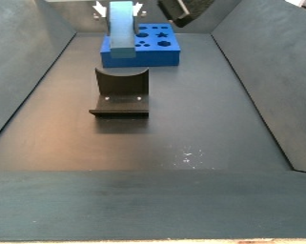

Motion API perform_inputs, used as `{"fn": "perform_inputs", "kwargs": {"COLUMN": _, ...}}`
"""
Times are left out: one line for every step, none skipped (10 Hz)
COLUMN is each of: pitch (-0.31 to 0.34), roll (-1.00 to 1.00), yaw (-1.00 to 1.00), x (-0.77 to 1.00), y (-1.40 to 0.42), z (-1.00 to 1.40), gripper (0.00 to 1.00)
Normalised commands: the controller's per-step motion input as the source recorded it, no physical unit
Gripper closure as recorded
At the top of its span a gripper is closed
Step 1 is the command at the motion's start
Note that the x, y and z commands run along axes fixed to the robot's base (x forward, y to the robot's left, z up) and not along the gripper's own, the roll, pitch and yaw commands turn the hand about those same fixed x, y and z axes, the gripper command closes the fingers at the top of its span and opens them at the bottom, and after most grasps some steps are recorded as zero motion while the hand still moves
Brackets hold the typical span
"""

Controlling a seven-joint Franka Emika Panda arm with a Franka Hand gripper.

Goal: Pick up the rectangle object. Move up. Place the rectangle object on the fixture. Regrasp the rectangle object. Move to above the board. Insert the rectangle object.
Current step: Place the rectangle object on the fixture.

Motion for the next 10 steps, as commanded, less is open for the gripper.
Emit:
{"fn": "perform_inputs", "kwargs": {"pitch": 0.026, "roll": -1.0, "yaw": -0.19, "x": 0.13, "y": 0.08, "z": -1.0, "gripper": 1.0}}
{"fn": "perform_inputs", "kwargs": {"pitch": 0.032, "roll": -1.0, "yaw": -0.19, "x": 0.14, "y": 0.09, "z": -1.0, "gripper": 1.0}}
{"fn": "perform_inputs", "kwargs": {"pitch": 0.054, "roll": -1.0, "yaw": -0.19, "x": 0.16, "y": 0.09, "z": -1.0, "gripper": 1.0}}
{"fn": "perform_inputs", "kwargs": {"pitch": 0.064, "roll": -1.0, "yaw": -0.18, "x": 0.17, "y": 0.1, "z": -1.0, "gripper": 1.0}}
{"fn": "perform_inputs", "kwargs": {"pitch": 0.069, "roll": -1.0, "yaw": -0.18, "x": 0.17, "y": 0.11, "z": -1.0, "gripper": 1.0}}
{"fn": "perform_inputs", "kwargs": {"pitch": 0.074, "roll": -1.0, "yaw": -0.19, "x": 0.19, "y": 0.12, "z": -1.0, "gripper": 1.0}}
{"fn": "perform_inputs", "kwargs": {"pitch": 0.079, "roll": -1.0, "yaw": -0.2, "x": 0.2, "y": 0.12, "z": -1.0, "gripper": 1.0}}
{"fn": "perform_inputs", "kwargs": {"pitch": 0.081, "roll": -1.0, "yaw": -0.2, "x": 0.21, "y": 0.13, "z": -0.99, "gripper": 1.0}}
{"fn": "perform_inputs", "kwargs": {"pitch": 0.082, "roll": -1.0, "yaw": -0.22, "x": 0.17, "y": 0.11, "z": -0.76, "gripper": 1.0}}
{"fn": "perform_inputs", "kwargs": {"pitch": 0.086, "roll": -1.0, "yaw": -0.23, "x": 0.14, "y": 0.09, "z": -0.59, "gripper": 1.0}}
